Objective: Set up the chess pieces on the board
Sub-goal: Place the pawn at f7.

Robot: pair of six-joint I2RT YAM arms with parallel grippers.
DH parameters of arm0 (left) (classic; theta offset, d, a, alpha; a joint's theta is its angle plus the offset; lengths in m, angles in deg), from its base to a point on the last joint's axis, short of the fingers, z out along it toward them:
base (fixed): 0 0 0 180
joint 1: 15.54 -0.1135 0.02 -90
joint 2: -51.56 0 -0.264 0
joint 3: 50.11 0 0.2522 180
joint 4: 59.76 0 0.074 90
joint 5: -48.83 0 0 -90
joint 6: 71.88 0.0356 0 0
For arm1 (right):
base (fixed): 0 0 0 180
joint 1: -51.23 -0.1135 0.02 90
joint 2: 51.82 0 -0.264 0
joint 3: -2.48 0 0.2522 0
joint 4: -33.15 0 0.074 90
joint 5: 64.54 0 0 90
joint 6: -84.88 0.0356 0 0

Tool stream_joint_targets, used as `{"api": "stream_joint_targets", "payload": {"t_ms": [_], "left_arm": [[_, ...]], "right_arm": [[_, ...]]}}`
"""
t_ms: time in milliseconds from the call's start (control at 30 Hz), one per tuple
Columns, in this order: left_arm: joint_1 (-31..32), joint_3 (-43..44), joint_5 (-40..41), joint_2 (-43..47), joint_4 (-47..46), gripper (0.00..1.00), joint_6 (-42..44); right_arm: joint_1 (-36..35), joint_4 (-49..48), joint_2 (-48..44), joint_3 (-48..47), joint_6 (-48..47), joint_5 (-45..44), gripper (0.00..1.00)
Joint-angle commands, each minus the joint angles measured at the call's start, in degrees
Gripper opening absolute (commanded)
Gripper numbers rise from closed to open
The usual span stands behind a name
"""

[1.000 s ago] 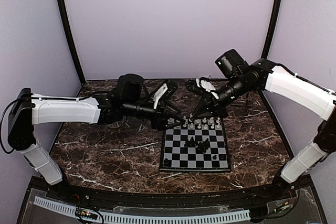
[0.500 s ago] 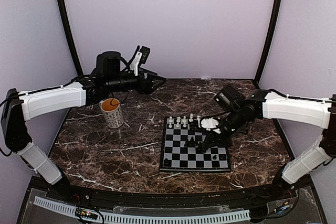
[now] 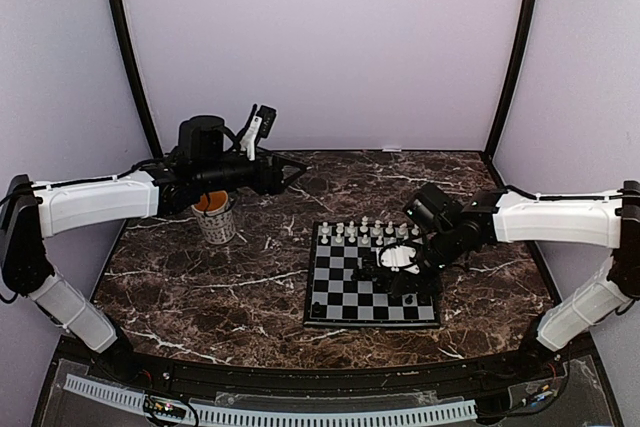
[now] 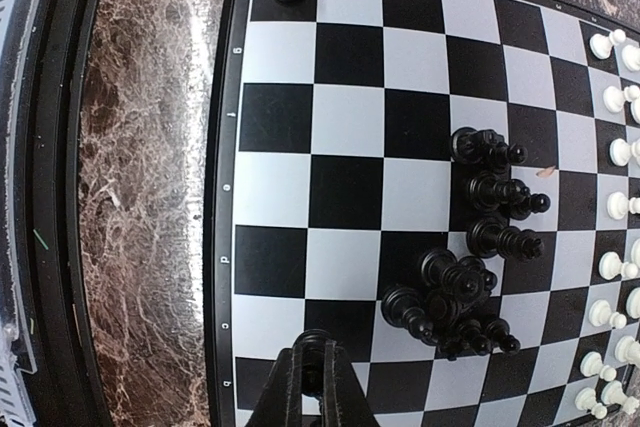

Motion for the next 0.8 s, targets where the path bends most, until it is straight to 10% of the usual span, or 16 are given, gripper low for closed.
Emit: {"api": "stream_joint_targets", "payload": {"t_ms": [0,767], "left_arm": [[0.07,1.10,-1.04,1.83,-1.46,0.67,-0.80],[0.12,1.49,-4.33,0.35,-1.87,0.67,-1.65]], "right_arm": [[-0.51,-2.69,0.71,1.73,-0.30,-2.26,0.03],[-0.51,-6.05,4.32,3.10,1.01,-4.12,0.05]]}}
